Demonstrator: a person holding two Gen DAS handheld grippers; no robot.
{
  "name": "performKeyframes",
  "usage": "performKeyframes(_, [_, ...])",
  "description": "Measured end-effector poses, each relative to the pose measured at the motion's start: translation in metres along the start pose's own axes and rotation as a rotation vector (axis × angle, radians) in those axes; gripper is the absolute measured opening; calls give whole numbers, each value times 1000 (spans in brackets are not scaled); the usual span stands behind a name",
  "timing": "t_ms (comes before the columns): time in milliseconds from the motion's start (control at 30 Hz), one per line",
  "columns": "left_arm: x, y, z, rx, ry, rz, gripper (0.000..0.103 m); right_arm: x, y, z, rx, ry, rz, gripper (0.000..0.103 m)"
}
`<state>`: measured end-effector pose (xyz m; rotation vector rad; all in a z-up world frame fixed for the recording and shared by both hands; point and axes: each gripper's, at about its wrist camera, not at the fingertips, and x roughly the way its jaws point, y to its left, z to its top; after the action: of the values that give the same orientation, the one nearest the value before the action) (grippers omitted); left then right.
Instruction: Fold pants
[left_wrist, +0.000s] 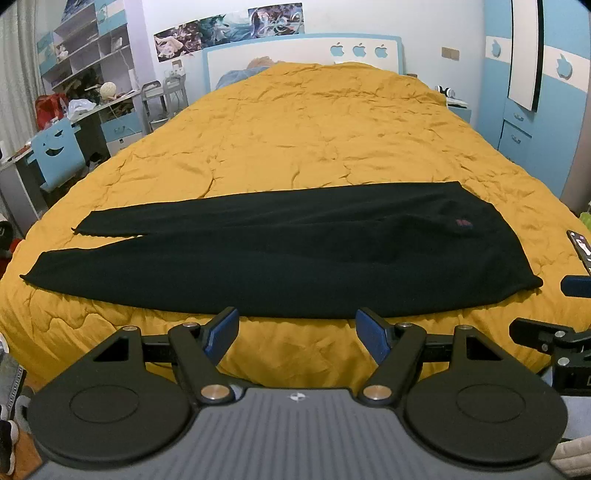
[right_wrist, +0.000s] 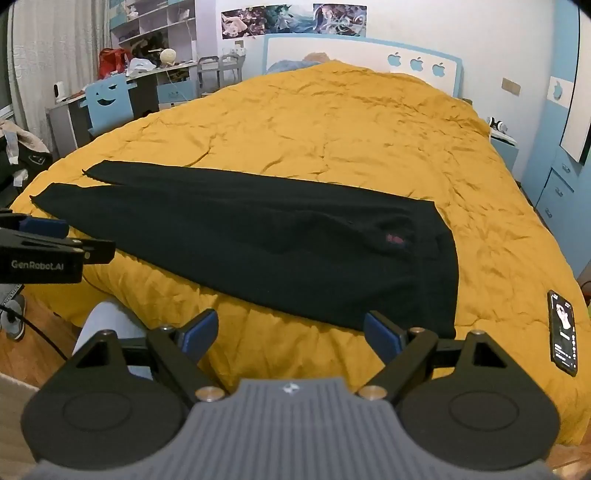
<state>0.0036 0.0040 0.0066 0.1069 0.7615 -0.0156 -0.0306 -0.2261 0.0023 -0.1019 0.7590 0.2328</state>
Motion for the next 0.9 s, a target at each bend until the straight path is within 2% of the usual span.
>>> performKeyframes(900, [3, -1, -1, -9, 16, -4, 85, 2, -1, 0, 9, 7, -17, 82])
